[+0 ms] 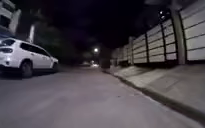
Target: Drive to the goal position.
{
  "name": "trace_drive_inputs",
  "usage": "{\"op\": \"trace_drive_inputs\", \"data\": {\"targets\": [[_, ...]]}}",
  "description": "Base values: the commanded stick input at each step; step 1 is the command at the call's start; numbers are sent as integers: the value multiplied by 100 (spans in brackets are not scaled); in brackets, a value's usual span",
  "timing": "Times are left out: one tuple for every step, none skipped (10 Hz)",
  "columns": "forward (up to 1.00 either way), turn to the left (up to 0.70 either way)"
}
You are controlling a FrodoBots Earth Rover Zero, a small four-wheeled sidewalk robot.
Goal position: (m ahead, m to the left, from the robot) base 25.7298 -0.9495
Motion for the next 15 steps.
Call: {"op": "trace_drive_inputs", "data": {"targets": [[70, 0], [70, 0], [70, 0], [70, 0], [70, 0], [70, 0], [70, 0], [70, 0], [70, 0], [70, -35], [70, -35], [70, -35], [70, -35], [70, -18], [70, 0]]}}
